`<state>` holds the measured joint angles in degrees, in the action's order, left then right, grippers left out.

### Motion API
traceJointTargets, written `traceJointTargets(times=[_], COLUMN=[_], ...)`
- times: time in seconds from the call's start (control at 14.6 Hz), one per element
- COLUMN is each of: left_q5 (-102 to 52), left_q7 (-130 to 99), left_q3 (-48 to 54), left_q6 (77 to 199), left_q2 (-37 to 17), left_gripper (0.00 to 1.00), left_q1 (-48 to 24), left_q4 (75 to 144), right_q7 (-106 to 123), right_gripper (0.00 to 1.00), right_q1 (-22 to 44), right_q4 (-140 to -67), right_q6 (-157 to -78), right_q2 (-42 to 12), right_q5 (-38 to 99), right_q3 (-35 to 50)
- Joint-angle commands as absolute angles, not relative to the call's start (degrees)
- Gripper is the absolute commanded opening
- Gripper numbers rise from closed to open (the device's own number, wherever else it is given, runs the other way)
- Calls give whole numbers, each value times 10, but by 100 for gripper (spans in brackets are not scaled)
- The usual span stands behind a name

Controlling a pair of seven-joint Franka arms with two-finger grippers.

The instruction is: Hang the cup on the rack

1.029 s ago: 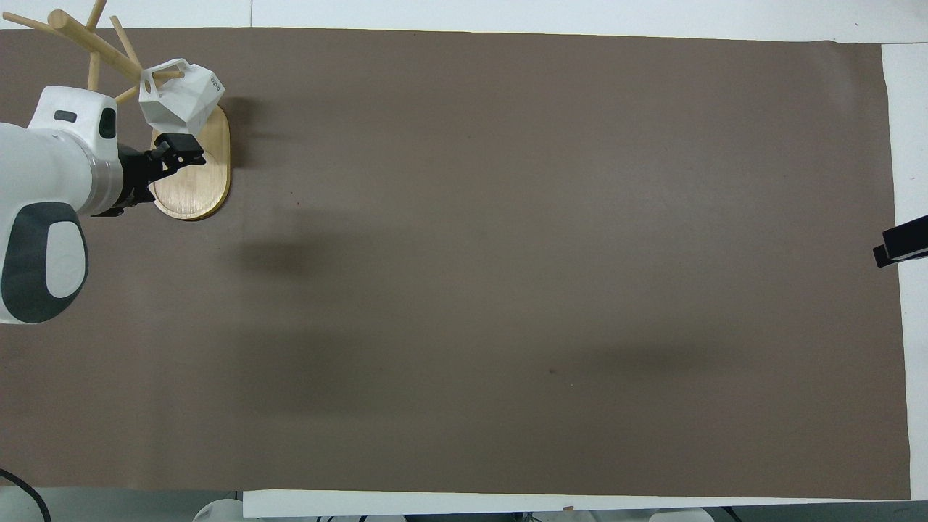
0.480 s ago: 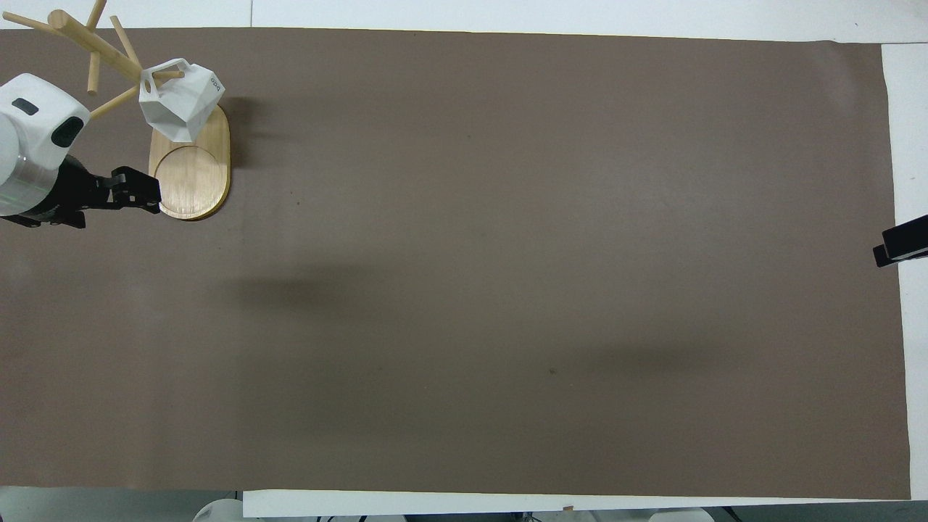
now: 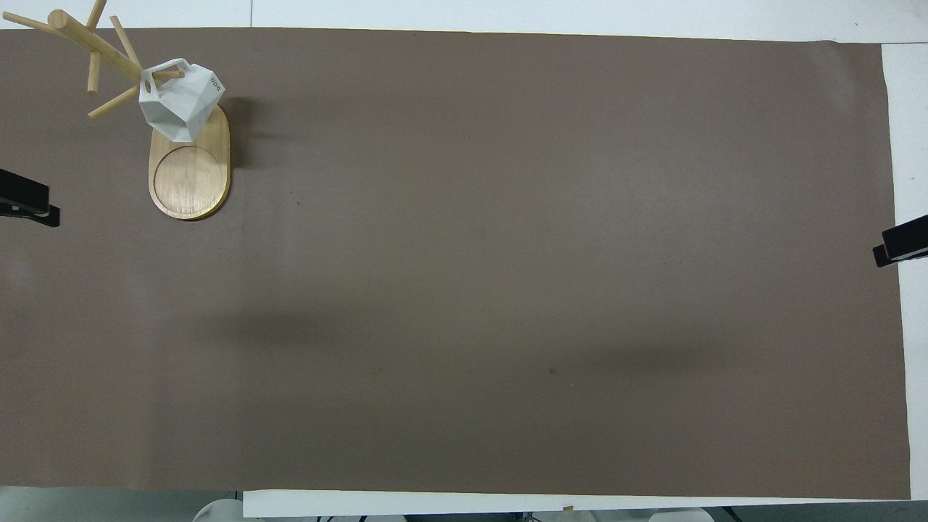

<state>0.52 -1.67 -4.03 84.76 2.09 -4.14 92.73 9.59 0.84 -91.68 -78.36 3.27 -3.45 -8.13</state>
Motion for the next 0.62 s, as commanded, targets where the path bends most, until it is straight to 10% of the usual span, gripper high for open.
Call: traceJointTargets(times=[0.0, 0.55], left_q5=[-3, -7], left_q7=[34, 65], left_q3=[-38, -29], left_q6=[829, 843], left_q2=[-5, -55], left_gripper=[100, 99], left_q1=[-7, -11], left_q4=[888, 838], right_q7=[91, 91], right_gripper=[99, 99], right_q1=[12, 12], right_q4=[-925, -925], right_q6=[-787, -787], right_q2=[38, 38], right_q5=[-38, -38], right_q3=[-84, -84])
